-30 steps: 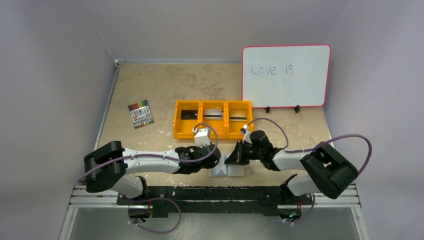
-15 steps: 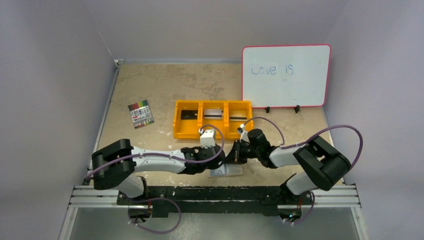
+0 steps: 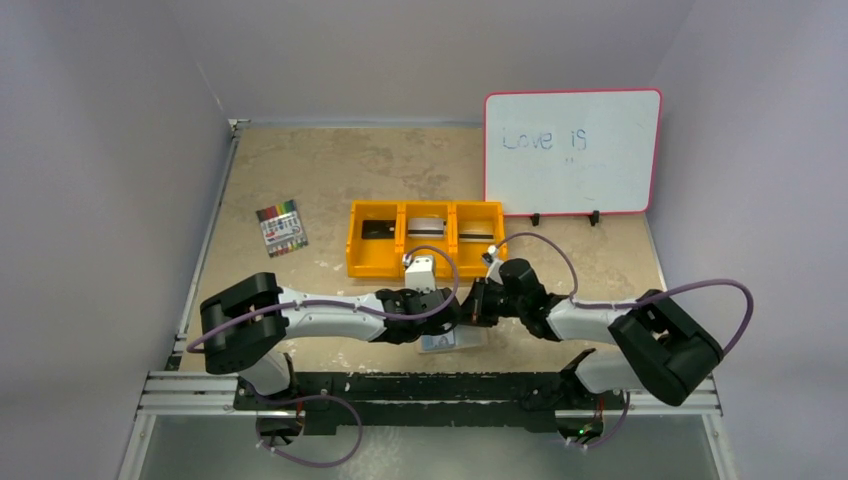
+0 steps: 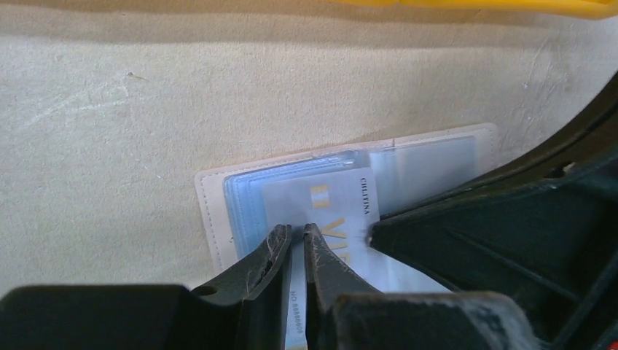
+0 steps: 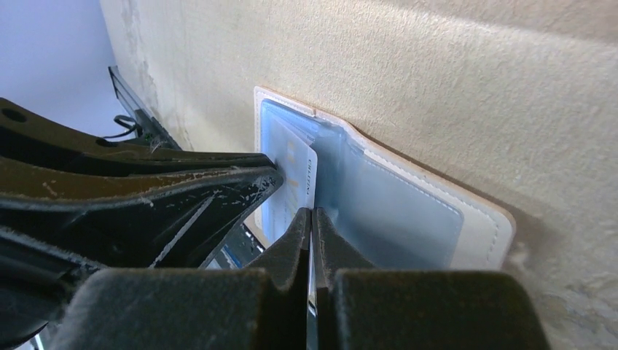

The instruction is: Take the credit cards out of the card holder

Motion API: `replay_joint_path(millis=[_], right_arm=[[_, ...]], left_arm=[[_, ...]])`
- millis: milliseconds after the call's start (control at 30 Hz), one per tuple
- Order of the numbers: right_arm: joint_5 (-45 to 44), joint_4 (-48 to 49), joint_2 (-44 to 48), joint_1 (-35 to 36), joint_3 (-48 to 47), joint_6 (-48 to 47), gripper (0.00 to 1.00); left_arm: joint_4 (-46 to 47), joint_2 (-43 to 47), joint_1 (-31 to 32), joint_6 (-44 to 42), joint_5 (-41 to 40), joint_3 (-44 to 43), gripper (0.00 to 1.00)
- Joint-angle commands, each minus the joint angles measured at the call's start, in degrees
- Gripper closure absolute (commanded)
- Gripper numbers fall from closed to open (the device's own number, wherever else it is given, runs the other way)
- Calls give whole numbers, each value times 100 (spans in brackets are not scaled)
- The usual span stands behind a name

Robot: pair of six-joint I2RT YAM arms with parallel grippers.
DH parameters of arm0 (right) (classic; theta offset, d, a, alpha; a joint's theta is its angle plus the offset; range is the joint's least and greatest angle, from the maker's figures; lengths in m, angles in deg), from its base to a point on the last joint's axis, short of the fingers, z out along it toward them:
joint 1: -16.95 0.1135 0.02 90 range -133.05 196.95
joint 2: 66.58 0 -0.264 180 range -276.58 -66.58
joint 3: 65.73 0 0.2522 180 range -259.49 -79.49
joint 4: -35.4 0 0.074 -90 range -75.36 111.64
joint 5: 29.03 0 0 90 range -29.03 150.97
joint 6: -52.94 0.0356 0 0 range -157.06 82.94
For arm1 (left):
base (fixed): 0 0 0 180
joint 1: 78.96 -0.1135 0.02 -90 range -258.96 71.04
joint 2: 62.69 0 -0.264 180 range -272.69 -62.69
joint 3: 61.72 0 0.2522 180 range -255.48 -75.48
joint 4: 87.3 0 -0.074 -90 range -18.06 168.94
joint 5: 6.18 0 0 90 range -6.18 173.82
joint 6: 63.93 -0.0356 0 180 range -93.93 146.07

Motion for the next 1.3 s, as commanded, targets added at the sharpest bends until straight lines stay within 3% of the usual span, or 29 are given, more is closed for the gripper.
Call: replay_joint_path(millis=[0, 367, 933, 1133, 1267], right_arm=[[-297, -84, 343, -33, 164, 224, 100], [-188, 19, 194, -230, 312, 130, 100], [-377, -618, 408, -503, 177, -198, 100], [4, -61, 253, -511, 273, 43, 85], [123, 436, 98, -511, 453, 374, 81]], left_arm=[[-330, -85, -34, 135, -131, -110, 89], [-188, -230, -33, -56, 27, -184, 92], [-264, -388, -32, -196, 7, -284, 95], [-242, -431, -36, -271, 40, -325, 96], [-251, -440, -32, -272, 41, -333, 96]])
